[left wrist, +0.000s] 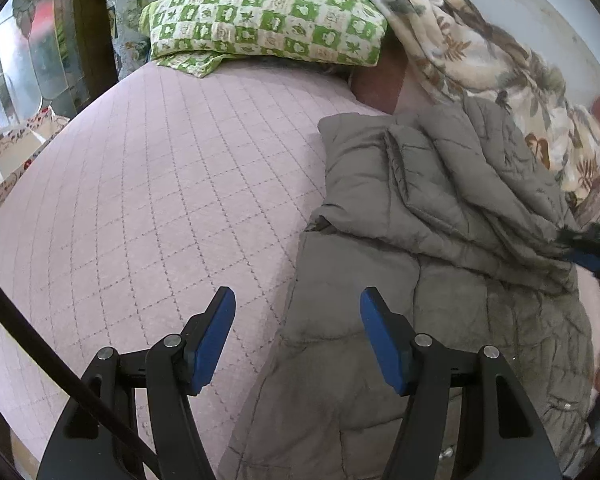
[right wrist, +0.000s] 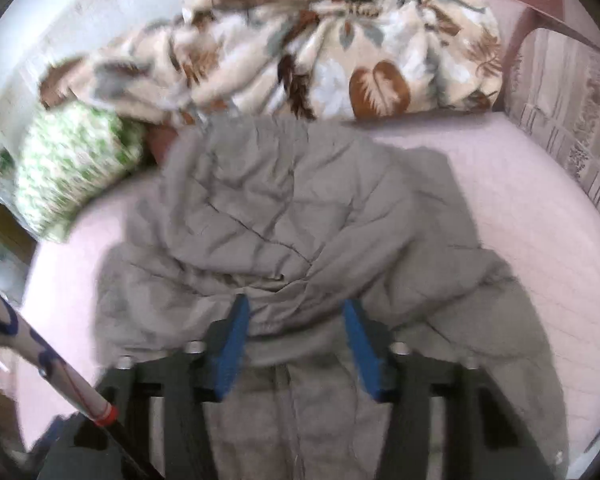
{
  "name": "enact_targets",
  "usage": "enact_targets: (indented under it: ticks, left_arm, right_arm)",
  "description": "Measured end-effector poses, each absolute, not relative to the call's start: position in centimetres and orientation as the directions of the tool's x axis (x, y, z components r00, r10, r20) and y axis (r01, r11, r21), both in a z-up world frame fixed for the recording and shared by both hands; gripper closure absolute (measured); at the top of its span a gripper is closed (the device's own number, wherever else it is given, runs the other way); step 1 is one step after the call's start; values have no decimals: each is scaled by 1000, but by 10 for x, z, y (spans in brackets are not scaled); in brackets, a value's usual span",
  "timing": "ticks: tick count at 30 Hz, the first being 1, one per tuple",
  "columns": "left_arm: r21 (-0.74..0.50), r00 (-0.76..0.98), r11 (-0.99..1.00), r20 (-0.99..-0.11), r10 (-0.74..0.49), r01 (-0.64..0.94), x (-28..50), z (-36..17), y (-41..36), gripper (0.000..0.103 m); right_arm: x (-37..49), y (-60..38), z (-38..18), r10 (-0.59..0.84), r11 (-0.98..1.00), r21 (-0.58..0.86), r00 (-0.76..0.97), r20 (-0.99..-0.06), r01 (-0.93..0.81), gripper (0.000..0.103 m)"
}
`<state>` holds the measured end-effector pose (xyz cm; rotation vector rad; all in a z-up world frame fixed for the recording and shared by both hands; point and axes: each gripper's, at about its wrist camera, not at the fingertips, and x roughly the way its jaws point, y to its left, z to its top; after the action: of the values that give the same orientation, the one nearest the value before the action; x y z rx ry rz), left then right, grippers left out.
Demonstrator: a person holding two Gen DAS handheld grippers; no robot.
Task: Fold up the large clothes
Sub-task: 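Open the right tool and lift it off the folded jacket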
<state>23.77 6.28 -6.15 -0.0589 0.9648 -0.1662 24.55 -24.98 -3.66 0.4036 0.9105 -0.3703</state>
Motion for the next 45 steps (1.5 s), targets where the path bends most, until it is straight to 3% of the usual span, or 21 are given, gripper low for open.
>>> enact_targets:
  ticks: [7,9,12,15,22,26,29,32,35,39,45]
  left_arm:
    - [-168,549,980,-812,-197,102,242,-59,74,39]
    - [-182,545,978,-813,-206,99,243,-57,77,39]
    - [-201,542,975,-811,-218,91,243,-55,81,39]
    - [-203,549,976,-809,-212,78,244,-55,85,39]
    - [-187,545,981,-818,-185,54,247,-58,92,39]
    - [-197,540,979,-820,-190,45,252,-59,97,39]
    - [-206,535,978,-821,-198,47,253,-59,98,39]
    - [-200,540,978,-818,-197,53,252,-58,97,39]
    - [-187,542,981,-819,-189,58,251,-59,95,39]
    - [-151,547,987,-822,-158,58,250,-60,91,39]
    - [-104,604,991,-785,-137,90,231,-50,97,39]
  right_arm:
    - [259,-260,-119,-78,843,164,418,-905,513,58]
    - [257,-259,-105,-108,846,139,421,-901,515,58]
    - [248,-241,-60,-206,863,118,555,-806,492,57]
    - [258,-217,-31,-158,899,150,625,-764,411,57]
    - [326,-176,-71,12,911,242,567,-824,332,59]
    - [344,-157,-102,-54,938,136,520,-852,320,58]
    - [345,-152,-89,-83,955,77,507,-858,287,58]
    - [322,-145,-61,-71,967,93,605,-793,236,58]
    - [309,-137,-71,-46,964,117,588,-808,237,54]
    - [310,-129,-94,-113,974,10,521,-846,227,49]
    - [249,-165,-50,-1,967,140,555,-832,212,44]
